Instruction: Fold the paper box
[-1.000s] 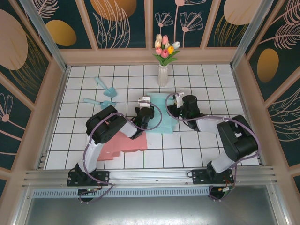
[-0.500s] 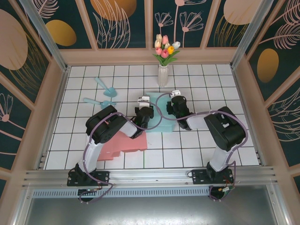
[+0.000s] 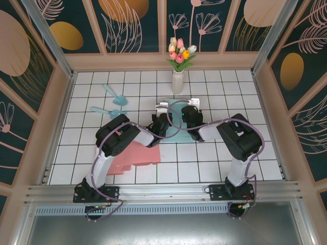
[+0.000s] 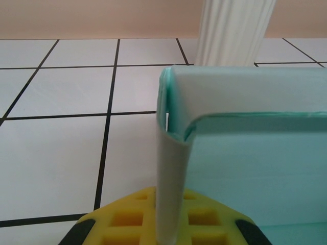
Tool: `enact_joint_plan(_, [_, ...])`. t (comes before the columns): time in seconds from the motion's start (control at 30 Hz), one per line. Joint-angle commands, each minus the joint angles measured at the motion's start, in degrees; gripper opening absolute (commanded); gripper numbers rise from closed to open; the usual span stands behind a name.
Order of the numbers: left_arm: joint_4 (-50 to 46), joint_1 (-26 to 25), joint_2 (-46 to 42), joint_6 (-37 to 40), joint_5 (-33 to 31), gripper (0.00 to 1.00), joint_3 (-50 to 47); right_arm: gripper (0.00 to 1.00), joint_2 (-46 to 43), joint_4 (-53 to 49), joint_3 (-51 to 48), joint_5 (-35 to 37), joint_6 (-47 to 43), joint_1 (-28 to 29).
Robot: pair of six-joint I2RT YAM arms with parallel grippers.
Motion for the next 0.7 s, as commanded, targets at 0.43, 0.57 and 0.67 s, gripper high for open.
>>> enact_joint_plan(0.43, [-0.2, 0.4, 0.7, -0.7, -2.2, 0.00, 0.2, 0.53, -16.3, 4.8, -10.5, -21.0, 5.2, -1.4])
enact_joint_plan(0.57, [-0.1, 0.5, 0.7, -0.5, -1.9, 0.00, 0.2, 0.53, -25.2, -2.6, -12.4, -20.6, 5.7, -1.4])
enact_joint_plan(0.67, [-0.3, 0.5, 0.8, 0.0, -1.4, 0.00, 0.4, 0.54, -34.8, -11.9, -13.3, -19.6, 4.3, -1.4])
